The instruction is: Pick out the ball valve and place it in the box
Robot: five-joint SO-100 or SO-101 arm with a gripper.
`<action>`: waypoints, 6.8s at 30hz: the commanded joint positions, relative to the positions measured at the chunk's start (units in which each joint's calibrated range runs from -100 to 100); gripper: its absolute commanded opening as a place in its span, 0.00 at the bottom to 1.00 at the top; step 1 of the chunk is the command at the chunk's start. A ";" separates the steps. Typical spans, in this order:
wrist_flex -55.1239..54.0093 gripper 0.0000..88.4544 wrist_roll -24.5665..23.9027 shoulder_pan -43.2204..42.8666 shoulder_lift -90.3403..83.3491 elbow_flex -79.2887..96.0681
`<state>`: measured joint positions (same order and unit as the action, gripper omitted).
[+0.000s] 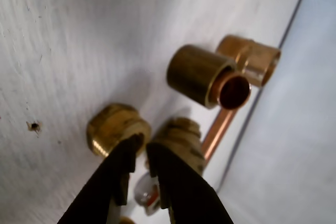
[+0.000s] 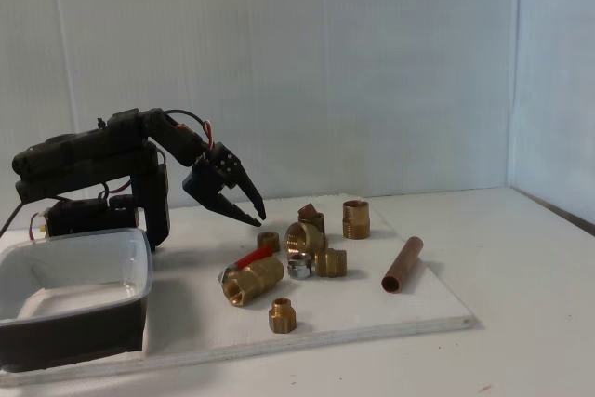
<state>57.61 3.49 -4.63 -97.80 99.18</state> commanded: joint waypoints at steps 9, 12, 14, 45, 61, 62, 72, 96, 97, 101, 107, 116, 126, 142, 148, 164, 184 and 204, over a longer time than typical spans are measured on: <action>-0.14 0.01 -0.23 -0.31 -0.17 0.46; -0.14 0.01 -0.23 -0.31 -0.17 0.46; -0.14 0.01 -0.23 -0.31 -0.17 0.46; -0.14 0.01 -0.23 -0.31 -0.17 0.46; -0.14 0.01 -0.23 -0.31 -0.17 0.46; -0.14 0.01 -0.23 -0.31 -0.17 0.46; -0.14 0.01 -0.33 -0.31 -0.17 0.46; -18.91 0.01 -0.54 1.38 0.00 -16.87; -17.62 0.01 -0.54 1.31 0.00 -19.13; -13.40 0.01 -0.54 1.02 0.85 -27.61; -11.33 0.01 -0.54 1.97 17.38 -44.31; 9.42 0.01 -0.54 9.13 51.97 -80.23; 26.55 0.01 -0.17 14.89 70.96 -101.53; 37.66 0.01 6.35 25.30 80.63 -107.85; 37.31 0.01 12.51 28.84 85.97 -108.39; 36.88 0.01 36.16 34.52 89.36 -108.48; 37.31 0.01 52.57 37.10 88.60 -96.29; 33.09 0.48 52.52 40.42 89.45 -88.08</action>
<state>92.95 55.67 35.83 -7.92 9.03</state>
